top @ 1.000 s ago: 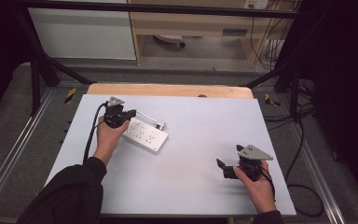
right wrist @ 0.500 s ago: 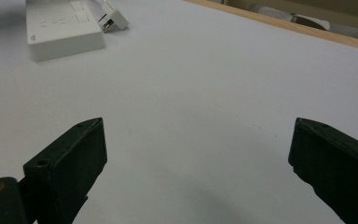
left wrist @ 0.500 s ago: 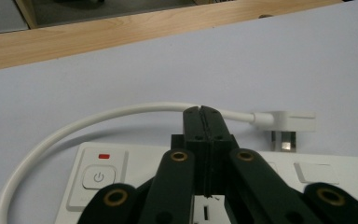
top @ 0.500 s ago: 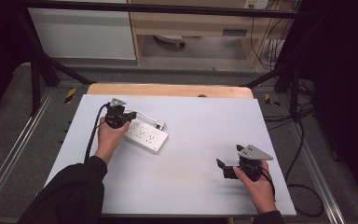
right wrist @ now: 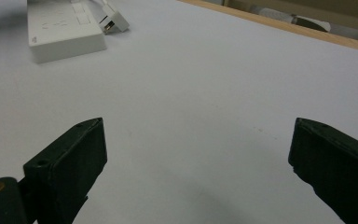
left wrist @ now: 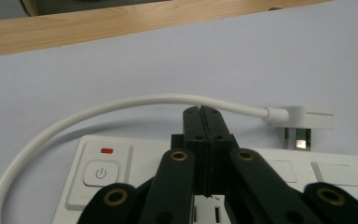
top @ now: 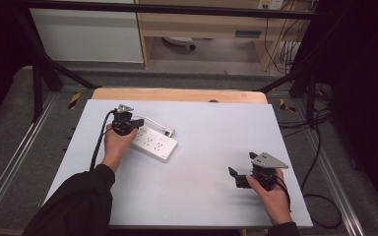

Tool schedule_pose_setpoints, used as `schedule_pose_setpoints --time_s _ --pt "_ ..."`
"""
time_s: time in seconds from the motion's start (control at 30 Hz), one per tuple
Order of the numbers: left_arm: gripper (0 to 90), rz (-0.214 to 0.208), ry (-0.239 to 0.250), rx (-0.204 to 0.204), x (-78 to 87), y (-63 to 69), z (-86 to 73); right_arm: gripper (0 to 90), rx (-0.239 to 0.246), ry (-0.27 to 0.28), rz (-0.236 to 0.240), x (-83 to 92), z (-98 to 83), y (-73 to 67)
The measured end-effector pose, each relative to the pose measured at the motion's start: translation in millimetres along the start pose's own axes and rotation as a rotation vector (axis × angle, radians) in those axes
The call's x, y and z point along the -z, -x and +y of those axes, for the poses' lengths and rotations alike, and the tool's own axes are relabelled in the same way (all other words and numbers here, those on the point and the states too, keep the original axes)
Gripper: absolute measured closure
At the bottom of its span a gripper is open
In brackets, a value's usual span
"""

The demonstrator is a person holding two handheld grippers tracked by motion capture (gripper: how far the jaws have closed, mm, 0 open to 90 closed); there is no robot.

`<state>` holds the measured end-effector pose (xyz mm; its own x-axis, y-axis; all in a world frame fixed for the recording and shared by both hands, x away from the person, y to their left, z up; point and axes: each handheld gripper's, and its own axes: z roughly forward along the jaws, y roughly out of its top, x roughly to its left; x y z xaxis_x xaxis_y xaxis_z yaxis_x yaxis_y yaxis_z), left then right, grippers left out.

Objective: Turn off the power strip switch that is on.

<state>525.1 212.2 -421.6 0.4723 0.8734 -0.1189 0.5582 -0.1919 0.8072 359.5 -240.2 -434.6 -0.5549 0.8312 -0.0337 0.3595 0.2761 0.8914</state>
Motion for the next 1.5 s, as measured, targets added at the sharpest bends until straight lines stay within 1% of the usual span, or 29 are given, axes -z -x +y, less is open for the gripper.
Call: schedule_pose_setpoints --time_s 0.3,0.57,0.67,0.87,1.0,1.1,1.5 --pt "90.0 0.002 -0.011 -0.007 -1.0 -1.0 -1.2 4.8 0.0 0.0 0.0 0.0 0.1 0.0" --pt "90.0 -0.001 -0.027 -0.016 -3.9 0.8 -3.3 4.7 0.002 0.0 0.0 0.2 0.1 0.1" --pt "90.0 -0.006 -0.037 -0.024 -5.5 3.3 -4.6 4.7 0.001 0.0 0.0 0.2 0.2 0.1" --pt "90.0 -0.005 -0.037 -0.031 -5.9 6.1 -5.2 4.7 0.001 0.001 0.0 0.2 0.2 0.3" --pt "90.0 -0.005 -0.05 -0.048 -7.7 9.1 -8.1 4.7 0.005 0.001 0.0 0.5 0.2 0.6" --pt "90.0 -0.008 -0.047 -0.043 -8.3 9.7 -9.3 4.7 0.004 0.001 0.0 0.4 0.3 0.3" --pt "90.0 -0.017 -0.046 -0.048 -8.6 12.3 -9.2 4.6 0.004 0.002 0.0 0.3 0.3 0.7"
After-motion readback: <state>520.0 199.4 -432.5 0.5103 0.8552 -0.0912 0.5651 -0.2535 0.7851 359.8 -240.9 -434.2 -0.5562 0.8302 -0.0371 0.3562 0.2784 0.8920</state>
